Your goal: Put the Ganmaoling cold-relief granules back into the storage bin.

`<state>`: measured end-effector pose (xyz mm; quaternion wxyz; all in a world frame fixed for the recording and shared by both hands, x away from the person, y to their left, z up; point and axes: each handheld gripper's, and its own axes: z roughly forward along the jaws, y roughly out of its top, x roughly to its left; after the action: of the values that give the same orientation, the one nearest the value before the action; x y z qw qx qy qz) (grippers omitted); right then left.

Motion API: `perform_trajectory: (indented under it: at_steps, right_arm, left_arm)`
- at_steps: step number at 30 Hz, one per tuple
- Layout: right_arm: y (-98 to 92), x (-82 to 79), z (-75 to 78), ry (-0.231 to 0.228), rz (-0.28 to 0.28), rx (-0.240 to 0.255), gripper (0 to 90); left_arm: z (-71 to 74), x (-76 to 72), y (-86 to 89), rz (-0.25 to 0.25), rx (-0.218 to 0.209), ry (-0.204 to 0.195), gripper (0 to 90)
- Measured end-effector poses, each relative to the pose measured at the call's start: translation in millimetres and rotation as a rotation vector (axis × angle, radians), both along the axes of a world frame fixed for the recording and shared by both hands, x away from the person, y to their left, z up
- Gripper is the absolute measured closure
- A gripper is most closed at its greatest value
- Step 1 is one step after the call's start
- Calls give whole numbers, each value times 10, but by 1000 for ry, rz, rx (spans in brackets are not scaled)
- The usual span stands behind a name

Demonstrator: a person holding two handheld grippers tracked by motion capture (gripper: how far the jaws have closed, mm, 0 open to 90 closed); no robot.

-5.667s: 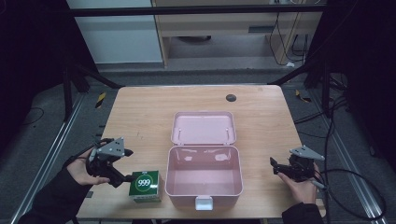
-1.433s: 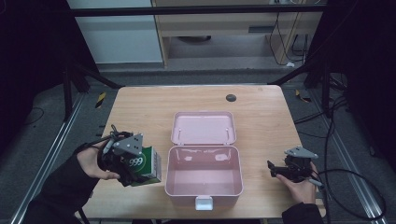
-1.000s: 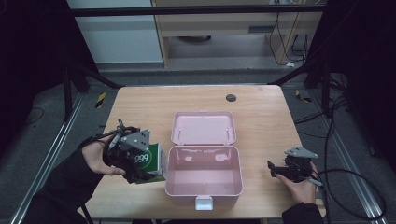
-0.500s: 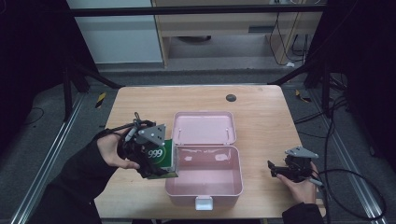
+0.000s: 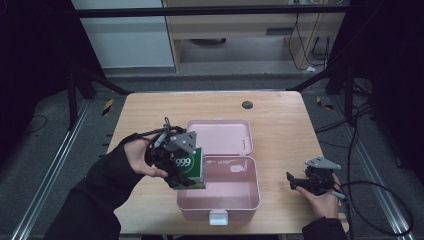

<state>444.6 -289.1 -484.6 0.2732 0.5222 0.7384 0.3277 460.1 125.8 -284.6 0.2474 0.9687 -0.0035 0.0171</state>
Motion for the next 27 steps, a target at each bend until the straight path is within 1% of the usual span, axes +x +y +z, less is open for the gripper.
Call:
perform_trajectory:
  at_steps: [4, 9, 14, 17, 21, 22, 26, 27]
  right_arm:
    - [5, 0, 0, -1, 1, 2, 51]
    - [8, 0, 0, 2, 3, 5, 51]
    - [9, 2, -4, 0, 8, -1, 51]
    - [12, 5, -8, 1, 10, -2, 51]
    - [15, 7, -14, 3, 10, -6, 51]
    - [17, 7, -14, 3, 10, -4, 51]
    - [21, 8, -13, 5, 12, -4, 51]
    - [22, 7, -14, 6, 12, -4, 51]
  left_arm:
    - [-39, 21, -90, -8, 5, -1, 138]
    - [-103, 49, -192, -19, 27, -3, 138]
    - [-190, 81, -266, -22, 31, -1, 138]
    - [-244, 100, -304, -24, 45, -2, 138]
    - [-305, 116, -331, -26, 42, 5, 137]
    - [-321, 119, -336, -26, 44, 11, 137]
    - [-396, 133, -367, -27, 56, 8, 137]
    - [-409, 133, -370, -23, 57, 13, 137]
